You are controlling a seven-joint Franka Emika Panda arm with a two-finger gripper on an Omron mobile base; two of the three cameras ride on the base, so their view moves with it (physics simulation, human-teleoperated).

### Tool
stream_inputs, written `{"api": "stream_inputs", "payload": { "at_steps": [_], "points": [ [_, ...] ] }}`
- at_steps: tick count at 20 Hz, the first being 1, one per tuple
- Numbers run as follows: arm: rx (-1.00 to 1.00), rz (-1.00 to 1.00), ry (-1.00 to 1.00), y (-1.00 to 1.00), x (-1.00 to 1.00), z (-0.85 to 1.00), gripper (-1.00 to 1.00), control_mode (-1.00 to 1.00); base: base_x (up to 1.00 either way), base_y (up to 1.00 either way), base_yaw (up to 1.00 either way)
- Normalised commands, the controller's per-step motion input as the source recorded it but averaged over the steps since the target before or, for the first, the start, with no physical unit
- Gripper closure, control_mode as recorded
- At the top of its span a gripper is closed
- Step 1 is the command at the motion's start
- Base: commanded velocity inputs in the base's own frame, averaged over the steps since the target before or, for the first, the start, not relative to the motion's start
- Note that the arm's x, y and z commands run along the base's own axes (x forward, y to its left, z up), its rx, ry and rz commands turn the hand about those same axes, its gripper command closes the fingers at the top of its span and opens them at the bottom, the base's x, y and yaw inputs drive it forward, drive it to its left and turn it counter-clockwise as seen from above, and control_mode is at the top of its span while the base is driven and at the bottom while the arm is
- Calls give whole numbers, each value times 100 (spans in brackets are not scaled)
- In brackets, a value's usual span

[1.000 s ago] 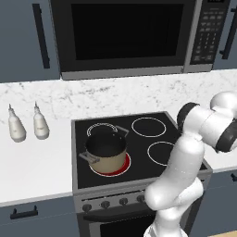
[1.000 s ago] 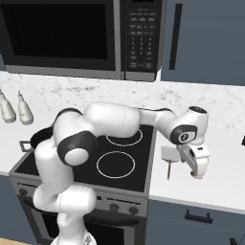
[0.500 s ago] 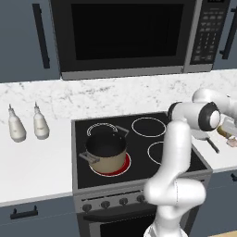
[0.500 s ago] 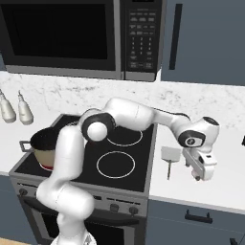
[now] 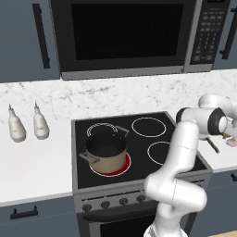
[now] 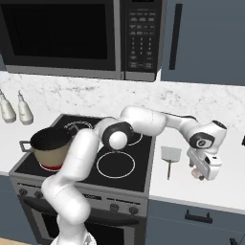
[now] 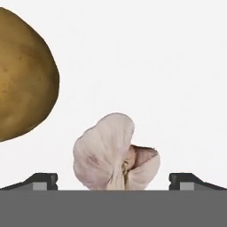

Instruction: Put the garlic and potato in the pot. Retrieve the spatula and lightly stir the vegetables in the pot.

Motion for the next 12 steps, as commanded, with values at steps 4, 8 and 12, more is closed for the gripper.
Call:
{"api": "stream_inputs", "payload": {
  "at_steps": [4, 8, 12],
  "points": [
    [0, 0, 1, 0, 32, -53, -100, -100, 0, 0, 0],
    [0, 0, 0, 1, 5, -54, -100, -100, 0, 0, 0],
    [0, 0, 1, 36, -9, -57, -100, -100, 0, 0, 0]
  ]
}}
